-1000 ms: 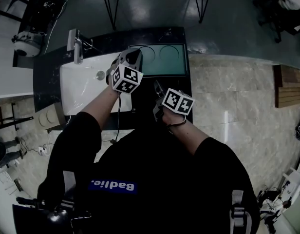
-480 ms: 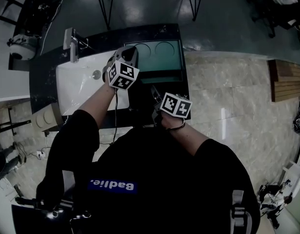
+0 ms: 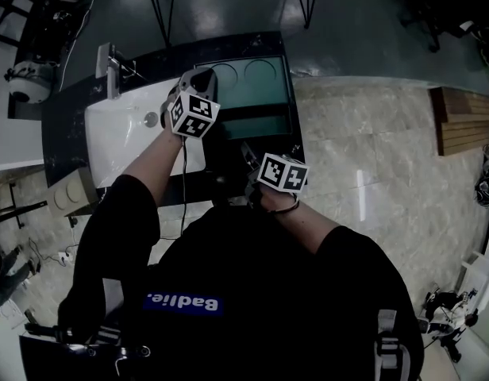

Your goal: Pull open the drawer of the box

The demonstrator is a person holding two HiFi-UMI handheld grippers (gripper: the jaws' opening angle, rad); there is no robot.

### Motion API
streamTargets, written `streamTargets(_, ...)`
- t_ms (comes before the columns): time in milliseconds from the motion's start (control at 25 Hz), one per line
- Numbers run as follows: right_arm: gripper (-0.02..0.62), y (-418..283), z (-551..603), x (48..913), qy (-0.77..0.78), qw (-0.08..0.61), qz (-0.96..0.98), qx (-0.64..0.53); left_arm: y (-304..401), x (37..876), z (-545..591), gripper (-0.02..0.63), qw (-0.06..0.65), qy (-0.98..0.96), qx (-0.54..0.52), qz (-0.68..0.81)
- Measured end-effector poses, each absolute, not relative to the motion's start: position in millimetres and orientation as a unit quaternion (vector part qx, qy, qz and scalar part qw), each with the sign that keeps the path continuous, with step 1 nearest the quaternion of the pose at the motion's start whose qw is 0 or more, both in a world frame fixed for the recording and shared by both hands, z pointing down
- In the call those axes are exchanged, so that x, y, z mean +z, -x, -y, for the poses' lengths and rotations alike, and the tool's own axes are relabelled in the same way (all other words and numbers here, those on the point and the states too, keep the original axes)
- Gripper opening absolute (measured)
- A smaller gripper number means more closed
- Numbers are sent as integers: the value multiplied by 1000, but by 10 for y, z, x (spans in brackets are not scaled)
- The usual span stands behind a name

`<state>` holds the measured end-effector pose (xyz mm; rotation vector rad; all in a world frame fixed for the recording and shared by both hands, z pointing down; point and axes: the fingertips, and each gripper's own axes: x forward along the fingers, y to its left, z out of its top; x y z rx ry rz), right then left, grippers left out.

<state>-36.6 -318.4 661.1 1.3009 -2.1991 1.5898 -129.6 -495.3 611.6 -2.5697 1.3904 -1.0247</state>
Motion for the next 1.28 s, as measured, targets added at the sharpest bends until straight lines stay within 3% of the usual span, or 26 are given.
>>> streamTargets(1280, 67, 276, 2738, 6627, -447, 70, 725, 519, 1291, 6142, 4956, 2, 36, 827, -339, -447)
